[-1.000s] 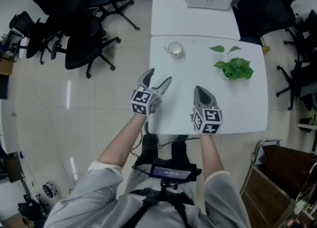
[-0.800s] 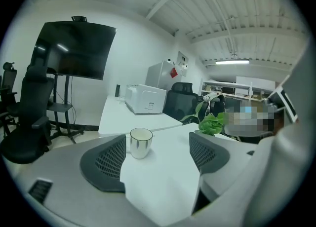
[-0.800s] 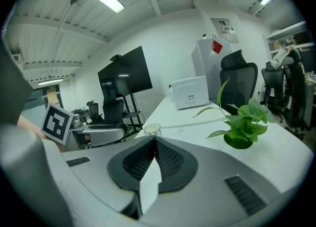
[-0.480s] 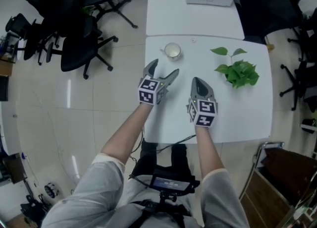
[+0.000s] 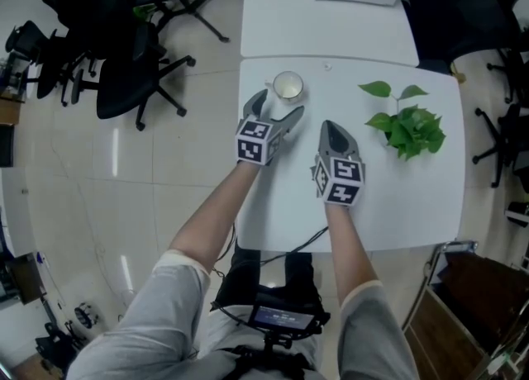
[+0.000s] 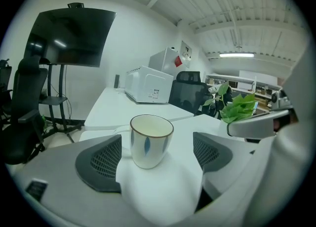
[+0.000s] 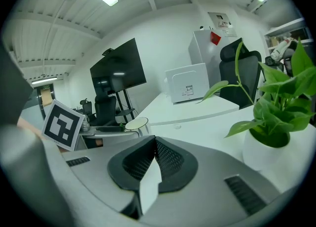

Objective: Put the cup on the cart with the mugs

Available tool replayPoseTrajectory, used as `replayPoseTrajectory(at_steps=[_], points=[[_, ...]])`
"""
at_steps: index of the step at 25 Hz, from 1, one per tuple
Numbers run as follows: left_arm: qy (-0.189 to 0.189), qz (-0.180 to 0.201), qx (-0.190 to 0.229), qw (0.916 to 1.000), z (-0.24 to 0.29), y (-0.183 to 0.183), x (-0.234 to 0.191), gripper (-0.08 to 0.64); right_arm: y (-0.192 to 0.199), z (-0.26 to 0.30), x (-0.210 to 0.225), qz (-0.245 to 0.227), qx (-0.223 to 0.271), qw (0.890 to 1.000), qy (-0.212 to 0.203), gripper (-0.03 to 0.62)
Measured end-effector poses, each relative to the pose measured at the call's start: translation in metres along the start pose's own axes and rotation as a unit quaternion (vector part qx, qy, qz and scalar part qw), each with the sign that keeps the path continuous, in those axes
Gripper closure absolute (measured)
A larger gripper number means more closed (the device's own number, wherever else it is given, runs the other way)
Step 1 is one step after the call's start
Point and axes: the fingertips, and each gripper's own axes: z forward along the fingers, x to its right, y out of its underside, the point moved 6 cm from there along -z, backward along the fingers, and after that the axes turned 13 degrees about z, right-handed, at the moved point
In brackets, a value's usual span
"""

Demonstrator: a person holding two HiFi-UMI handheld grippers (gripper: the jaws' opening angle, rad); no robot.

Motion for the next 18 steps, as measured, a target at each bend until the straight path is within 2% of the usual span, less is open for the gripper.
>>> replayPoseTrajectory(at_steps=[9, 18], points=[[-0.007, 0.003, 0.002, 1.0000, 0.020, 0.005, -0.003, 0.120, 0.002, 0.018, 0.000, 0.006, 0.000, 1.000, -0.005, 0.586], [-0.030, 0.005, 0.016, 0.9994, 0.034, 0.002, -0.002, 0.121, 0.008, 0.022, 0.006, 0.008, -0.002, 1.000, -0.006, 0.586]])
